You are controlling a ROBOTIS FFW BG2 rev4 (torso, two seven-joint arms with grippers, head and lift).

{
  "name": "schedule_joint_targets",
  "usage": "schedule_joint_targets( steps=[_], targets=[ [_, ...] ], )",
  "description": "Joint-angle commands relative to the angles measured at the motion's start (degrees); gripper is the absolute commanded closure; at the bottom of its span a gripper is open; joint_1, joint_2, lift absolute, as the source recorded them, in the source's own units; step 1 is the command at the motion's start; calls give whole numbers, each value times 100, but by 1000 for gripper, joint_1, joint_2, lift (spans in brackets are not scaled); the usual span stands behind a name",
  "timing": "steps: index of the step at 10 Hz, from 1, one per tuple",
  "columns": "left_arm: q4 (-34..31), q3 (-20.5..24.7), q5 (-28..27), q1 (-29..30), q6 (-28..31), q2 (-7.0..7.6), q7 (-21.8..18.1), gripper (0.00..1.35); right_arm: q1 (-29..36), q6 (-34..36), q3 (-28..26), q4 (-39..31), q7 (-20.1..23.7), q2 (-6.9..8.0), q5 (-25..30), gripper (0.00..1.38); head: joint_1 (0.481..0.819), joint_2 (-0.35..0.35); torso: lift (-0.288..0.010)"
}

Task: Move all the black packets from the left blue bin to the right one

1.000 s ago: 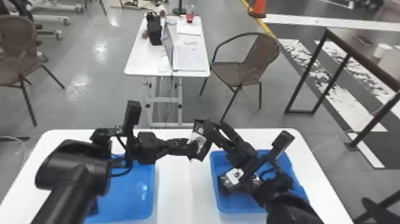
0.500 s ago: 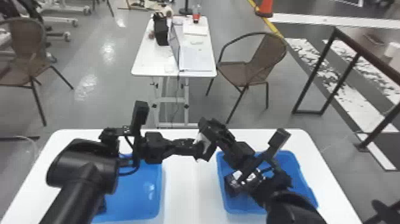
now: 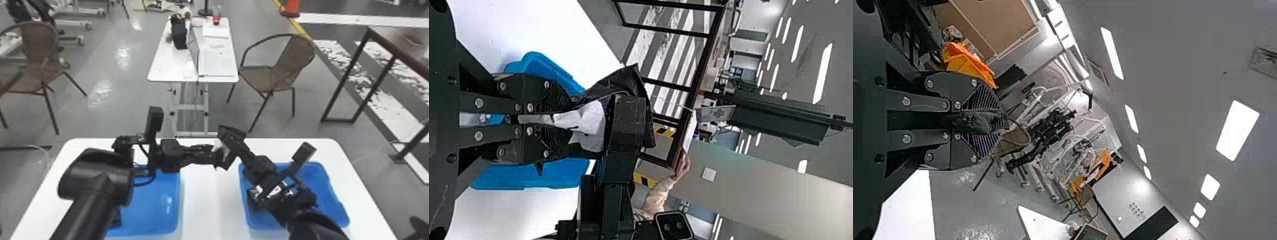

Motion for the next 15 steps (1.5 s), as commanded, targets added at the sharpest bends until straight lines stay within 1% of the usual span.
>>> schedule_joint_targets(
  steps=[1, 2, 3, 4, 5, 6, 7, 8, 9, 10, 11, 12, 13, 14, 15],
  targets=[
    [-18, 201, 131, 149, 47, -14, 93, 593, -18, -102, -148, 82, -6, -1, -123, 1283, 695, -71, 0],
    [-203, 421, 131, 351, 118, -14, 128, 173, -27, -102, -438, 108, -6, -9, -18, 1283, 695, -73, 0],
    [-633, 685, 140, 668, 302, -14, 260, 53, -18, -94, -745, 196, -6, -44, -106, 1283, 695, -77, 0],
    [-906, 1027, 245, 984, 346, -14, 304, 140, 9, -94, -965, 354, -6, -106, -264, 1282, 695, -91, 0],
    [-1161, 1397, 324, 1292, 452, 9, 400, 99, 0, -94, -1158, 609, -6, -194, -229, 1280, 695, -101, 0],
    [-1574, 1739, 377, 1617, 592, 45, 567, -1, -62, -94, -1299, 961, -6, -299, -203, 1276, 695, -104, 0],
    [-1899, 2038, 395, 1872, 645, 71, 647, -1, -132, -94, -1466, 1304, -6, -335, -132, 1262, 695, -100, 0],
    [-2057, 2302, 412, 2012, 680, 97, 655, -1, -238, -102, -1686, 1690, -6, -335, -9, 1262, 695, -89, 0],
    [-2145, 2486, 412, 2092, 724, 115, 655, 122, -369, -146, -1914, 2121, -6, -335, 79, 1262, 695, -81, 0],
    [-2154, 2583, 447, 2109, 759, 115, 655, 225, -492, -146, -2134, 2516, -14, -370, 219, 1262, 695, -80, 0],
    [-2163, 2601, 456, 2127, 759, 106, 647, 266, -651, -146, -2292, 2982, -23, -458, 395, 1254, 695, -87, 0],
    [-2163, 2601, 456, 2144, 759, 106, 647, 271, -712, -225, -2319, 3202, -129, -563, 421, 1105, 695, -104, 0],
    [-2277, 2636, 368, 2188, 873, 97, 664, 274, -677, -454, -2319, 3061, -252, -625, 527, 587, 695, -115, 0],
    [-2514, 2750, 34, 2250, 1040, 45, 752, 271, -510, -797, -2319, 2648, -480, -616, 562, 116, 695, -137, 0],
    [-2699, 2944, -212, 2302, 1322, -14, 849, 275, -202, -1025, -2319, 1954, -902, -510, 606, 32, 695, -147, 0]
  ],
)
